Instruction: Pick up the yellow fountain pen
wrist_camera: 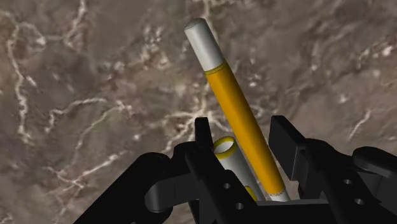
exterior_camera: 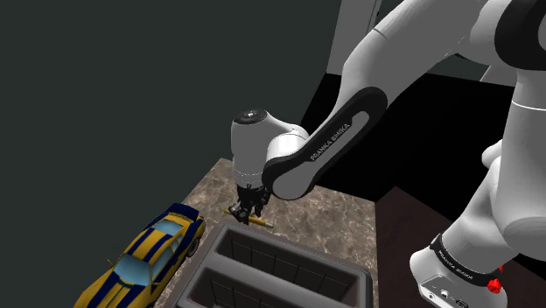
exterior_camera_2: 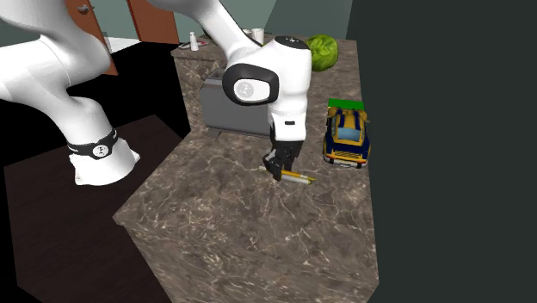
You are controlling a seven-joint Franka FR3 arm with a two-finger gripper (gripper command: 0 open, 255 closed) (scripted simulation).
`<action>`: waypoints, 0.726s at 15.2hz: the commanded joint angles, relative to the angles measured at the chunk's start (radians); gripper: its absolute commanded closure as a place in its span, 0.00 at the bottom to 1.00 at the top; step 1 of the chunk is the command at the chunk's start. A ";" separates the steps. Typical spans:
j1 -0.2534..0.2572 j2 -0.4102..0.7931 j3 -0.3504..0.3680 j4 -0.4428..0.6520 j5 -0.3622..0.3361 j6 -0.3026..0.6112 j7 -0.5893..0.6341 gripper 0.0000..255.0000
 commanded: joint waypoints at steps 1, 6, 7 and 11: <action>-0.005 -0.022 0.009 -0.002 0.014 -0.019 -0.008 1.00; -0.020 -0.078 0.029 0.002 0.051 -0.074 -0.033 1.00; -0.022 -0.088 0.032 0.003 0.058 -0.085 -0.038 1.00; -0.031 -0.130 0.044 0.011 0.085 -0.130 -0.056 1.00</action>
